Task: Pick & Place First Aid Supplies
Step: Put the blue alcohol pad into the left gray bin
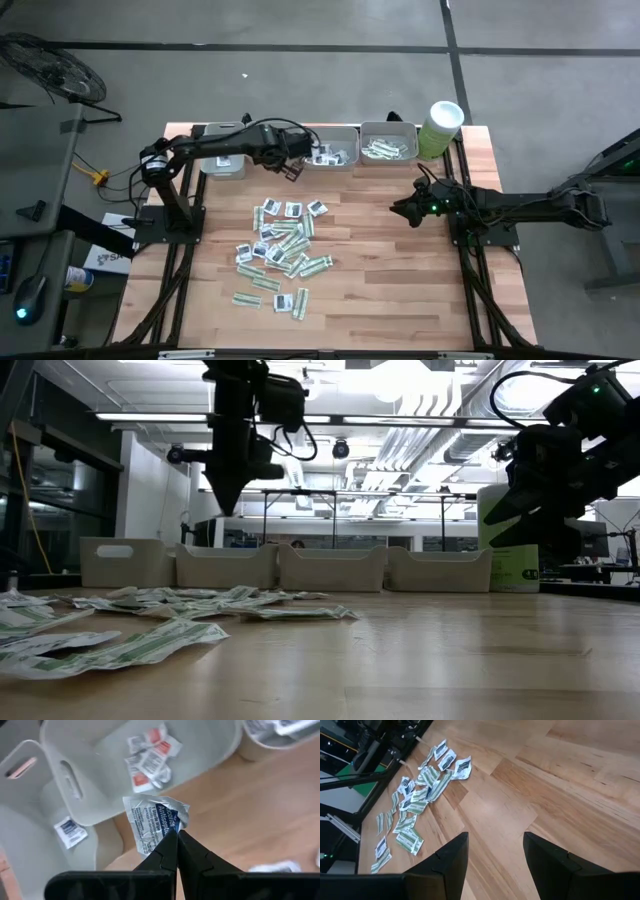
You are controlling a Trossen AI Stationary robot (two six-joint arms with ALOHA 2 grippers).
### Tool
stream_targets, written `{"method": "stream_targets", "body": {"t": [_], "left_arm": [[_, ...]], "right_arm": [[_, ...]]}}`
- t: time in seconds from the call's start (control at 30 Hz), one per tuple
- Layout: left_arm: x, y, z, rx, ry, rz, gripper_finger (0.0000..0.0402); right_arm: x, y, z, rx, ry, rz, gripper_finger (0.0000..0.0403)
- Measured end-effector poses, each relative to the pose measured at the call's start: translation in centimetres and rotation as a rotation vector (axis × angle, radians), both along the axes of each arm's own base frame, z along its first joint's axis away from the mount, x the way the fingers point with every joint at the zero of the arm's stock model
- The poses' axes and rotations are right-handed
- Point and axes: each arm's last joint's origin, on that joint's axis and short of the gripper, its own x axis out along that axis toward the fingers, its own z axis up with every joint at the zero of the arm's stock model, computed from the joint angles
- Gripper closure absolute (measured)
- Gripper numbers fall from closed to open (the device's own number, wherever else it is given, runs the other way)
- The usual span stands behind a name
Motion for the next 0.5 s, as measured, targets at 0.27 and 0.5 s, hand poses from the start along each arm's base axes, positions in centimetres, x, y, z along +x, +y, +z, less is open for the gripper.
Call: {"method": "stream_targets", "body": {"t": [0.27, 0.5], "left_arm": [[-0.1, -0.1, 0.0, 0.038, 0.042, -0.037, 0.0401], [3.1, -2.5, 0.6, 0.182, 0.127, -0.669, 0.0401]], "right_arm": [[0.0, 0.0, 0.0, 0.031, -0.007, -0.001, 0.0219], [0.0, 0.0, 0.0, 0.026, -0.008, 0.004, 0.0219]]}}
